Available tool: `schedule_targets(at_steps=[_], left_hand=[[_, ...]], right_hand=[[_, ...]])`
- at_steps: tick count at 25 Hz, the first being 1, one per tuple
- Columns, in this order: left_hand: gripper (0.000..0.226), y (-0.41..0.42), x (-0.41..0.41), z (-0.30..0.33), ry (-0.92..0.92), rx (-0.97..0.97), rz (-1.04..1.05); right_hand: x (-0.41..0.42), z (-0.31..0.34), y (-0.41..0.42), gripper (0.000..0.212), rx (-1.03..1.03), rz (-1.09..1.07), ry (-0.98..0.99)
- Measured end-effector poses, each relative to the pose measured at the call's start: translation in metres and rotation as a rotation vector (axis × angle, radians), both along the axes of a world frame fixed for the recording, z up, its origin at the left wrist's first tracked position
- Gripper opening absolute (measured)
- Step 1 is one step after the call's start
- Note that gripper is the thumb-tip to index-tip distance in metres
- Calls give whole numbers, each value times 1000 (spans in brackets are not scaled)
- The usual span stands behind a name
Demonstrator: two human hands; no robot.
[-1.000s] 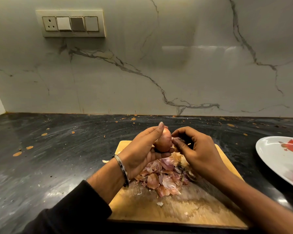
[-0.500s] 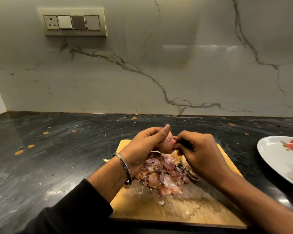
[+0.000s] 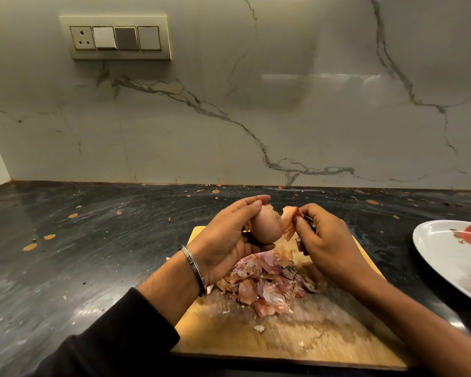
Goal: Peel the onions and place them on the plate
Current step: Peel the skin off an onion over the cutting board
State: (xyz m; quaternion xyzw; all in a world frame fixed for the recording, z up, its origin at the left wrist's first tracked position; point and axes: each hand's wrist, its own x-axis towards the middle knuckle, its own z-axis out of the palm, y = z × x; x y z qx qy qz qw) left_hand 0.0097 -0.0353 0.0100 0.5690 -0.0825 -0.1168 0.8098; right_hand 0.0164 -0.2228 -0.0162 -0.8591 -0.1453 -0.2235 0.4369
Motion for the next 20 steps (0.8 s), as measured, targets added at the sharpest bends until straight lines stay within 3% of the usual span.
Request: schedule_targets(at_steps=[6,13,16,20], left_hand=[[36,5,3,-1,7,-33,81],[43,7,3,0,71,-40,58],[36,5,2,0,73,1,69],[25,0,-1,-4,-2,73,15]], right_hand=[[-7,4,0,16,-402,8,80],[-12,6,5,36,-198,119,34],[-11,6,5,35,-87,97,-80],[-14,5,10,52,-7,211,-65]])
